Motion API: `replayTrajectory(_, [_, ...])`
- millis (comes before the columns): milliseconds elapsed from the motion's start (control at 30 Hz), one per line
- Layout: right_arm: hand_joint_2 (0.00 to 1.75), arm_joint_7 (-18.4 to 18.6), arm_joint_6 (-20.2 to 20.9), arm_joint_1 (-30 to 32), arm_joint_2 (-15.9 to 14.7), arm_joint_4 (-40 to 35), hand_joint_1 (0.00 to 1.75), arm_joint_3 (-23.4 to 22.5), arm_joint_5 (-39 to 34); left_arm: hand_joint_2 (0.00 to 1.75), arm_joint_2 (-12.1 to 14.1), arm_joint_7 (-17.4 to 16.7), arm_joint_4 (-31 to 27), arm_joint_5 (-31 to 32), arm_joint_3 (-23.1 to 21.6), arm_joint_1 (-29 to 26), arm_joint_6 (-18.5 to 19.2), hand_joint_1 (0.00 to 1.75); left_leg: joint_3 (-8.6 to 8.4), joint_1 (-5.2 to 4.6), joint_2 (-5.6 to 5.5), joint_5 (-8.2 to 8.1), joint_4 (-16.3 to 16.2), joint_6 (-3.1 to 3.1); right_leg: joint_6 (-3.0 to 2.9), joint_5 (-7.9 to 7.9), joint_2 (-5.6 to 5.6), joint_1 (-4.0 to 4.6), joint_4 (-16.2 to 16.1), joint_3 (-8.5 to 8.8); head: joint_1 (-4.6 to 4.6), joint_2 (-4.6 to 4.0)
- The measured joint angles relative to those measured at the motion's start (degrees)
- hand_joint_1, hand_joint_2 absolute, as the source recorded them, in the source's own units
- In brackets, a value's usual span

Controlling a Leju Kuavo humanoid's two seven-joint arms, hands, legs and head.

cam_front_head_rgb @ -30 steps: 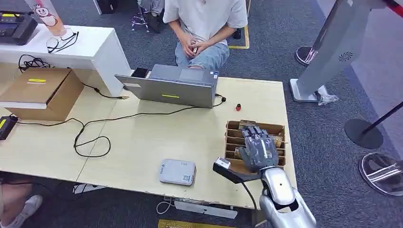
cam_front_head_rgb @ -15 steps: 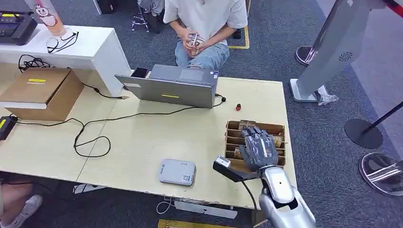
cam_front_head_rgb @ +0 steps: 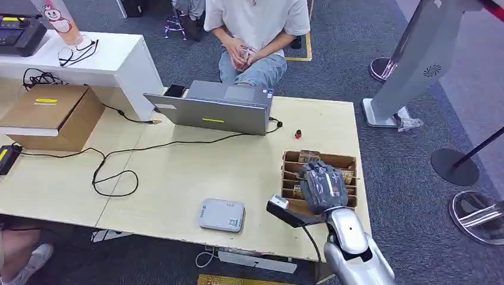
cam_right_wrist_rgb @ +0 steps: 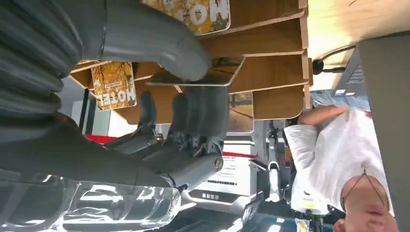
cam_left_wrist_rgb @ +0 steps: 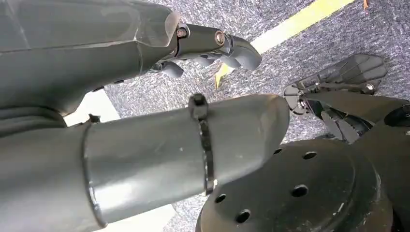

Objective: Pass the card to the sensor for recognition and then transmit it.

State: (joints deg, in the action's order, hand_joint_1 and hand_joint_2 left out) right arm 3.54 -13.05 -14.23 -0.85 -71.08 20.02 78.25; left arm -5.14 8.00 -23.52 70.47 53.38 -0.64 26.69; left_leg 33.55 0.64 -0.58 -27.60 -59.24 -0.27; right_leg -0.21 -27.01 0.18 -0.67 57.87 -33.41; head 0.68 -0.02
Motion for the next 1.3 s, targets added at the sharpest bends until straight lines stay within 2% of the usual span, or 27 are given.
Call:
replayTrajectory(200, [1.75, 0.0, 0.0, -0.12, 0.0, 0.02, 1.45, 0.0, 0.0, 0.0, 0.0, 0.0, 0.0, 0.0, 0.76, 0.0, 0.0, 0.0, 0.0, 0.0, 0.0, 0.0, 0.0, 0.0, 0.0, 0.0, 0.0, 0.0, 0.0, 0.0, 0.0, 0.0])
replayTrajectory(267, [1.75, -0.02, -0.04, -0.18, 0.0, 0.09, 1.43, 0.0, 0.0, 0.0, 0.02, 0.0, 0.0, 0.0, 0.83, 0.01, 0.0, 0.0, 0.0, 0.0, 0.0, 0.0, 0.0, 0.0, 0.0, 0.0, 0.0, 0.0, 0.0, 0.0, 0.0, 0.0])
replayTrajectory(467, [1.75, -0.02, -0.52, -0.24, 0.0, 0.26, 1.52, 0.0, -0.02, 0.0, 0.02, 0.37, 0.0, 0.33, 1.07, 0.0, 0.04, 0.0, 0.0, 0.0, 0.0, 0.0, 0.0, 0.0, 0.0, 0.0, 0.0, 0.0, 0.0, 0.0, 0.0, 0.0])
replayTrajectory(567, [1.75, -0.02, -0.94, -0.24, 0.0, 0.35, 1.64, 0.0, -0.02, 0.0, 0.04, 0.42, 0.0, 0.39, 1.11, 0.0, 0.04, 0.0, 0.0, 0.0, 0.0, 0.0, 0.0, 0.0, 0.0, 0.0, 0.0, 0.0, 0.0, 0.0, 0.0, 0.0])
replayTrajectory(600, [1.75, -0.04, -1.18, -0.24, 0.0, 0.37, 1.75, 0.0, -0.02, 0.0, 0.04, 0.44, 0.0, 0.48, 1.13, 0.0, 0.04, 0.0, 0.0, 0.0, 0.0, 0.0, 0.0, 0.0, 0.0, 0.0, 0.0, 0.0, 0.0, 0.0, 0.0, 0.0])
replayTrajectory(1300, [1.75, -2.19, -10.51, 1.07, 0.0, -1.4, 1.75, 0.0, 0.04, 0.0, -0.02, 0.85, 0.0, 2.43, 2.53, 0.07, -0.15, 0.0, -0.01, 0.0, 0.01, 0.0, 0.0, 0.0, 0.0, 0.0, 0.01, 0.0, 0.0, 0.0, 0.0, 0.0])
